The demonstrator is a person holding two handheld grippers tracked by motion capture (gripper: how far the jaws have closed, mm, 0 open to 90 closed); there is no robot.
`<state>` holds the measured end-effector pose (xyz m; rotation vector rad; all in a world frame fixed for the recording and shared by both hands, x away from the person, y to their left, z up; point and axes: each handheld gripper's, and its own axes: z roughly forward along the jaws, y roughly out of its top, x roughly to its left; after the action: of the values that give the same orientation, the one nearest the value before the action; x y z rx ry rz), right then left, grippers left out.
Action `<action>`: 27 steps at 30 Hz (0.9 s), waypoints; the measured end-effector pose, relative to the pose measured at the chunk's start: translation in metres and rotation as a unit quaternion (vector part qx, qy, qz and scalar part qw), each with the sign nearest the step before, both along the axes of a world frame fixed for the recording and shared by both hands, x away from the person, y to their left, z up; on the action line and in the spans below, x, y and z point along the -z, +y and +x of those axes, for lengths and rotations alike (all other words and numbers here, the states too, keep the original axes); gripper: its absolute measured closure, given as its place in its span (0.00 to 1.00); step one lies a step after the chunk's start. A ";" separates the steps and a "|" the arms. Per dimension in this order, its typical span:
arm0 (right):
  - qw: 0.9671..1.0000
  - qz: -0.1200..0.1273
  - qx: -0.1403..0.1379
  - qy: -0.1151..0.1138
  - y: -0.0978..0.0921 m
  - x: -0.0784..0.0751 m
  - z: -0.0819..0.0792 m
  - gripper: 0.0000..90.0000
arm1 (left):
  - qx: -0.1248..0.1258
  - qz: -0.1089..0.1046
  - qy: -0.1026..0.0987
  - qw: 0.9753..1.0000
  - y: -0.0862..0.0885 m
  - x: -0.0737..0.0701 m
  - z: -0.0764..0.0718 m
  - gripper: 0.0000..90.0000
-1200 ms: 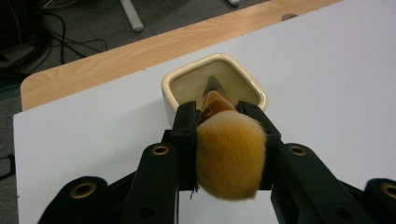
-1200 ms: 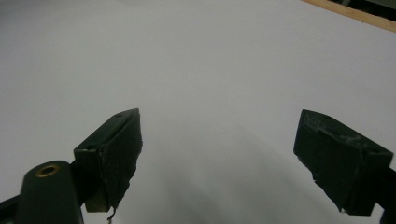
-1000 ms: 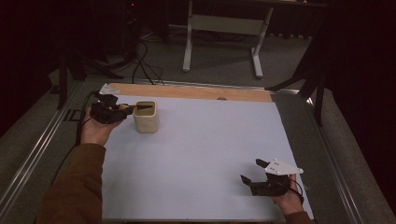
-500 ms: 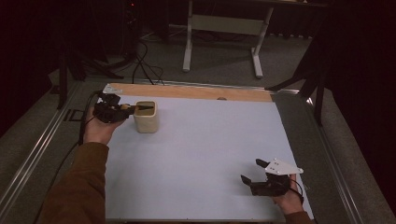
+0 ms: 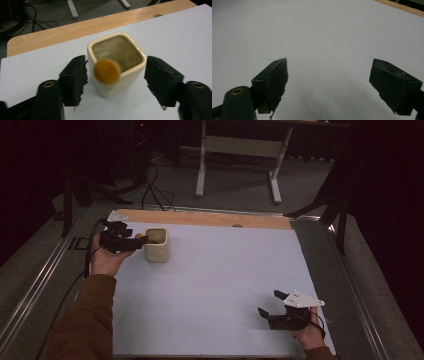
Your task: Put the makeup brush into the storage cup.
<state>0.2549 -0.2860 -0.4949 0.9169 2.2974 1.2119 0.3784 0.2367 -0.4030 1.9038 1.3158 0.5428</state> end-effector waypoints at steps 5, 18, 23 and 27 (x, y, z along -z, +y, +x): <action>1.000 0.000 0.000 0.000 0.000 0.000 0.000 0.16 | -0.005 -0.007 -0.002 1.000 0.003 0.004 -0.002 0.28; 1.000 0.002 0.000 0.000 0.000 0.000 0.000 0.16 | -0.018 -0.005 -0.032 0.999 0.009 0.001 -0.017 0.14; 1.000 0.003 0.001 0.001 0.000 -0.001 0.000 0.16 | -0.019 -0.003 -0.048 0.999 0.011 0.000 -0.025 0.14; 1.000 0.003 0.001 0.001 0.000 -0.001 0.000 0.16 | -0.016 0.003 -0.062 0.998 0.010 -0.001 -0.031 0.14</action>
<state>0.2545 -0.2864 -0.4943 0.9235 2.2939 1.2187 0.3471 0.2471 -0.4021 1.8264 1.2667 0.6702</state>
